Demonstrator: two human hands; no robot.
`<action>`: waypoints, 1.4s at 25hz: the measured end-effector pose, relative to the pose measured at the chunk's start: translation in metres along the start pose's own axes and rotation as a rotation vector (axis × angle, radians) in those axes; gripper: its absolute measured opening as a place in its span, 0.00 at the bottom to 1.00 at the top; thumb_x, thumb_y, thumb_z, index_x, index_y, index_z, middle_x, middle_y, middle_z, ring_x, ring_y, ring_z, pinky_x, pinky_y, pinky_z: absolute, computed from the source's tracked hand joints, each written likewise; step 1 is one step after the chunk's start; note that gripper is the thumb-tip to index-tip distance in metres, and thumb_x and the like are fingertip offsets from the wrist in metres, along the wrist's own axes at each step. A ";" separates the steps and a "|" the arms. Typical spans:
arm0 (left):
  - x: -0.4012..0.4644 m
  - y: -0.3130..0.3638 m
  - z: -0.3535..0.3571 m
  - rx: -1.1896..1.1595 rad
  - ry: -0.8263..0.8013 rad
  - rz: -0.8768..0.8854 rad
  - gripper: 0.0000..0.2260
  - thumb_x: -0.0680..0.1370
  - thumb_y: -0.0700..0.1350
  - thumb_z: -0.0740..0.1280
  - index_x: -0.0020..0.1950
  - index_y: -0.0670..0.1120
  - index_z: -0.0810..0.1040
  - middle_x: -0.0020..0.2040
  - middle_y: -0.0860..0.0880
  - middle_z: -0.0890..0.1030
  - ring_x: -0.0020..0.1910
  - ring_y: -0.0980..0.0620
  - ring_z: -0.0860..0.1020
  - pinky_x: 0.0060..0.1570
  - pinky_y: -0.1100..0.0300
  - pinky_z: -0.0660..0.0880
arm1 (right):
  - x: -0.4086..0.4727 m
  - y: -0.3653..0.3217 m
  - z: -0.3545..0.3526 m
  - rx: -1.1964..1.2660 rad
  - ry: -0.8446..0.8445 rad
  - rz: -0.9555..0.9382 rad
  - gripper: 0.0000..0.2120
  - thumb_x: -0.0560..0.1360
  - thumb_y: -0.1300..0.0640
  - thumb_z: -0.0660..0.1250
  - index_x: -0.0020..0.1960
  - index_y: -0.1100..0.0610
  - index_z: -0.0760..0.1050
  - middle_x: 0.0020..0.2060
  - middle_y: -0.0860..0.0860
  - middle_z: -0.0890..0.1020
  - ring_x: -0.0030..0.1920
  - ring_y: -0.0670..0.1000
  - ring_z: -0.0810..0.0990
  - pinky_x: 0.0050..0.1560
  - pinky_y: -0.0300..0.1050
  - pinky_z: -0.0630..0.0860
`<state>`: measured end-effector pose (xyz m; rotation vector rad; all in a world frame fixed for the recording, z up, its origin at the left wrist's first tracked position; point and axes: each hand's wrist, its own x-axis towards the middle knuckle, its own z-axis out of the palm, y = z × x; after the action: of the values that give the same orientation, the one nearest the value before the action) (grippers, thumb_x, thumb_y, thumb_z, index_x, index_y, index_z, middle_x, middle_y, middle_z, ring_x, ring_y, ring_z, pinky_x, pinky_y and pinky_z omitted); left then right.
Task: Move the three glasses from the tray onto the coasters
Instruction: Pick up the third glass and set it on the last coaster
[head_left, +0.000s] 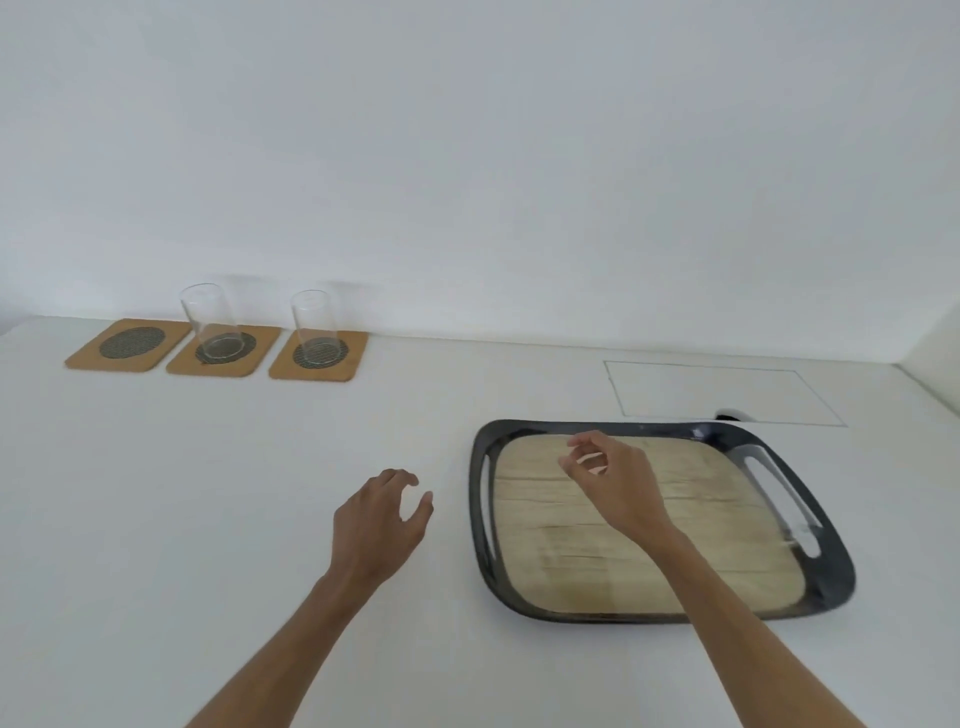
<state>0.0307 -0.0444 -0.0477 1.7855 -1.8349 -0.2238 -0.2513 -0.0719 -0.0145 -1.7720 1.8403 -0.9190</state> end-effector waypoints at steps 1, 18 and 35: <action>-0.004 0.013 0.007 -0.006 0.000 0.023 0.10 0.75 0.51 0.70 0.50 0.47 0.81 0.50 0.53 0.84 0.37 0.49 0.82 0.35 0.59 0.68 | -0.006 0.017 -0.016 -0.029 0.030 0.016 0.08 0.75 0.50 0.73 0.52 0.51 0.82 0.41 0.42 0.86 0.42 0.41 0.84 0.47 0.42 0.80; -0.030 0.153 0.073 -0.059 0.047 0.270 0.16 0.74 0.56 0.61 0.49 0.48 0.82 0.50 0.55 0.84 0.42 0.55 0.83 0.34 0.63 0.73 | -0.037 0.169 -0.122 -0.613 0.286 0.273 0.37 0.69 0.40 0.75 0.71 0.58 0.72 0.62 0.55 0.82 0.56 0.60 0.84 0.60 0.55 0.72; -0.004 0.220 0.090 -0.078 -0.259 0.506 0.33 0.73 0.55 0.68 0.75 0.50 0.61 0.74 0.51 0.67 0.69 0.51 0.68 0.63 0.54 0.70 | -0.053 0.120 -0.117 0.159 0.265 0.176 0.23 0.65 0.49 0.81 0.57 0.48 0.79 0.49 0.41 0.83 0.50 0.46 0.82 0.49 0.40 0.73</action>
<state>-0.2047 -0.0428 -0.0151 1.2295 -2.3563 -0.3332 -0.4130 -0.0042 -0.0263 -1.4245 1.9833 -1.2396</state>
